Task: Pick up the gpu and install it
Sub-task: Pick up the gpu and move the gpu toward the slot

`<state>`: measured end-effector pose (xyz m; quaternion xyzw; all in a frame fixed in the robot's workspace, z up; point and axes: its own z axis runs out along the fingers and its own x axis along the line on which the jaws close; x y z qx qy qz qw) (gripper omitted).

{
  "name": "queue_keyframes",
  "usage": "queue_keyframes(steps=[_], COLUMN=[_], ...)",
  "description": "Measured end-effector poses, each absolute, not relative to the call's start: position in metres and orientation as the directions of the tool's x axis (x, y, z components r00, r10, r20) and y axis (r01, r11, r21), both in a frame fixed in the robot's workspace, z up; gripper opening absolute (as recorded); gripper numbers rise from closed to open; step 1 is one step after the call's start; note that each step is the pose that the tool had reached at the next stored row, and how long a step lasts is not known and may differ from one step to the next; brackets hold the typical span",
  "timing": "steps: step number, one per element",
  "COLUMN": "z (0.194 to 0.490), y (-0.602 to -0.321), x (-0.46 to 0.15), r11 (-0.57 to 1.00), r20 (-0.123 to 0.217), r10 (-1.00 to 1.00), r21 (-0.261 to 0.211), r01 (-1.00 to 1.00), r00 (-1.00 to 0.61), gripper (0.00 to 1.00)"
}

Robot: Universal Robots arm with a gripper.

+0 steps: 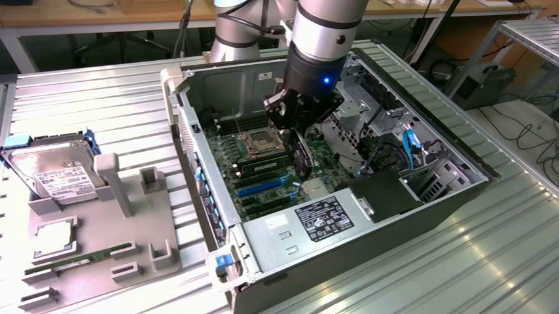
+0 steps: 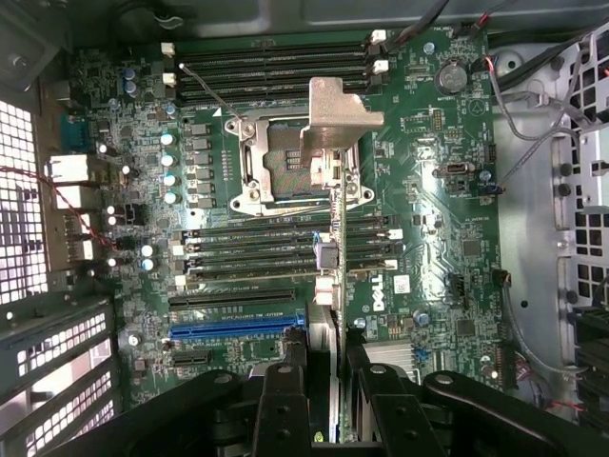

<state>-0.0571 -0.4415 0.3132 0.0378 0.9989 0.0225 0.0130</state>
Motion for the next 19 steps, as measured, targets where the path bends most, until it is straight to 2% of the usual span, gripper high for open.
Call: queue_keyframes(steps=[19], z=[0.3087], y=[-0.4414], x=[-0.0573], r11=[0.996], r20=[-0.024], r10=[0.076], r21=[0.046], r01=[0.075], r00=[-0.997], gripper=[0.26])
